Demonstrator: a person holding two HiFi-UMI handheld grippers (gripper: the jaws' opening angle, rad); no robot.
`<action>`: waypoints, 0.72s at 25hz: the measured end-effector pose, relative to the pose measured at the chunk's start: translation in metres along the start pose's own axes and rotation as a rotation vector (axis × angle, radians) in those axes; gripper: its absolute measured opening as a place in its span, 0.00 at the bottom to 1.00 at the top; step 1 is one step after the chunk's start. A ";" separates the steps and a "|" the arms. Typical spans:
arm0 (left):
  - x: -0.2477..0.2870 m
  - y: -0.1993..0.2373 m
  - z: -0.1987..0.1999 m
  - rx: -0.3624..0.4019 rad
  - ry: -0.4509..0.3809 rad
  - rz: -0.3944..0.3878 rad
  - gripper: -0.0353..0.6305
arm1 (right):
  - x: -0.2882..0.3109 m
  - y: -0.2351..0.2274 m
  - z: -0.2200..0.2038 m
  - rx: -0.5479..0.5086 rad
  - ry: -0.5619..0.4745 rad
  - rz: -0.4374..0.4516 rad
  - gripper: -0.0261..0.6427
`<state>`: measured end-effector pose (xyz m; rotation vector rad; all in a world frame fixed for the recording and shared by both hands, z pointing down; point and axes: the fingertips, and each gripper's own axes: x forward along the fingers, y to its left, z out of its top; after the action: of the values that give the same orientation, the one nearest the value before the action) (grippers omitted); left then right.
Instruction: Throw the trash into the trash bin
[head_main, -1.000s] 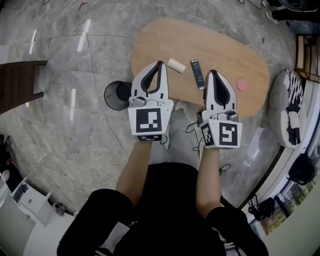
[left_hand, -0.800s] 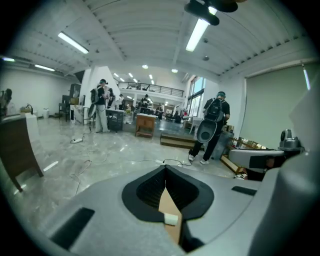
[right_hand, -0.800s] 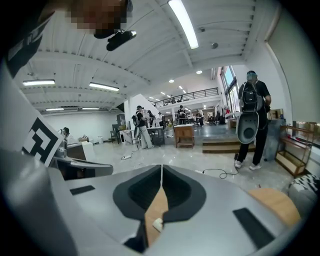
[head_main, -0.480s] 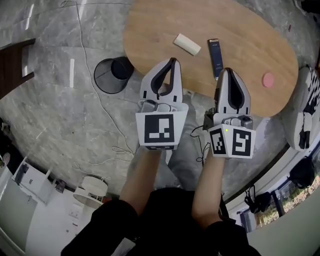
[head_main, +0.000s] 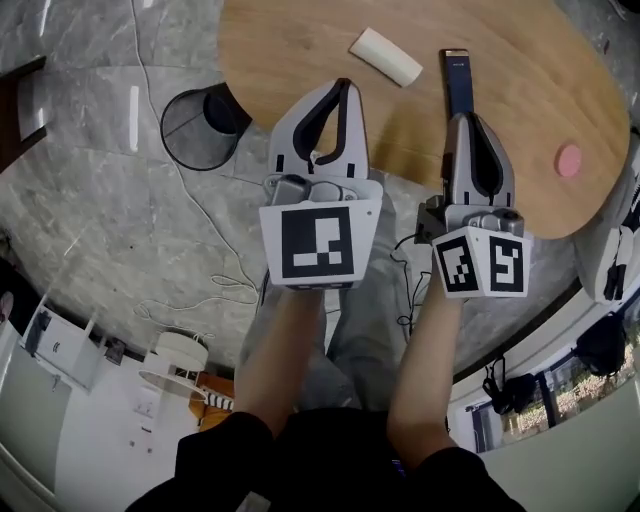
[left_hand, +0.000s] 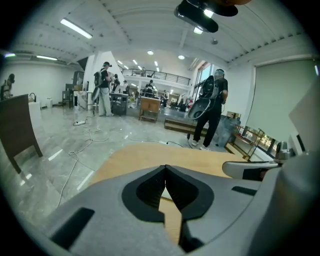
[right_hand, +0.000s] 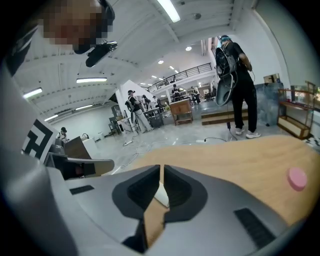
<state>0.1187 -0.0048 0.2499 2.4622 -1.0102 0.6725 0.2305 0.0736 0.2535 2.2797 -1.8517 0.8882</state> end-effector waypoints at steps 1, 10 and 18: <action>0.004 0.000 -0.005 -0.005 0.002 -0.001 0.06 | 0.005 -0.001 -0.009 0.015 0.022 0.019 0.06; 0.025 0.002 -0.040 -0.022 0.061 0.001 0.06 | 0.050 -0.002 -0.086 0.098 0.246 0.152 0.24; 0.026 0.008 -0.043 -0.043 0.058 0.025 0.06 | 0.092 -0.006 -0.117 0.110 0.348 0.179 0.25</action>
<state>0.1173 -0.0023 0.3006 2.3831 -1.0248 0.7190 0.2009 0.0420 0.3960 1.8776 -1.9050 1.3447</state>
